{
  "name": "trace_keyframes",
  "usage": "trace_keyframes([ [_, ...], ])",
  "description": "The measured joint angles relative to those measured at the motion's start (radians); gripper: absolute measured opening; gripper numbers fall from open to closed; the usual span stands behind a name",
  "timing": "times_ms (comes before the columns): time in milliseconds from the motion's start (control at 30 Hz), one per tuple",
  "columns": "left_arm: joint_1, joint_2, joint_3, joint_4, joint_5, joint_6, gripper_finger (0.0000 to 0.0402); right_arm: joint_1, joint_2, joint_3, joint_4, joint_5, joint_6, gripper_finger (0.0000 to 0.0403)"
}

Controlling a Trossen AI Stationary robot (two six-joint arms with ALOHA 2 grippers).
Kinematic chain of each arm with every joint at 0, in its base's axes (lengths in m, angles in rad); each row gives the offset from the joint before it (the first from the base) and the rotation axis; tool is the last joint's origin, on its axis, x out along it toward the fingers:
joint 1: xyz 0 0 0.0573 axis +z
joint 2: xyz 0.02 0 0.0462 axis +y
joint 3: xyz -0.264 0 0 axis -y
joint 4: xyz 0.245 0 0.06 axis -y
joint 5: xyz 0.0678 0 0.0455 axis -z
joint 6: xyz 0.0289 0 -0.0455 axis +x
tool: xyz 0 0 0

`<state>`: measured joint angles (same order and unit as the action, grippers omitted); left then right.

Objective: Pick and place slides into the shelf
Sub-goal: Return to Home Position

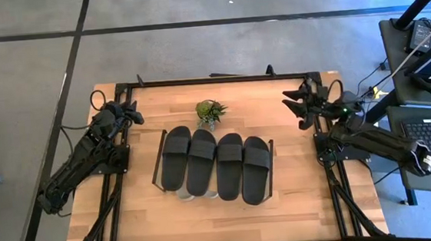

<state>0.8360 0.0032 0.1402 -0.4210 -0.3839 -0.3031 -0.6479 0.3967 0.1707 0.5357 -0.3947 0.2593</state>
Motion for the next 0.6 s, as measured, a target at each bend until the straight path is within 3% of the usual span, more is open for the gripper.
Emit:
trace_keyframes([
  [367,0.000,0.000,0.000,0.000,0.000,0.000,0.0147,0.000,-0.108,0.000,-0.129,0.005,-0.011,0.0165],
  [600,0.000,0.000,0.000,0.000,0.000,0.000,0.0147,0.000,-0.107,0.000,-0.184,0.069,-0.188,0.0165],
])
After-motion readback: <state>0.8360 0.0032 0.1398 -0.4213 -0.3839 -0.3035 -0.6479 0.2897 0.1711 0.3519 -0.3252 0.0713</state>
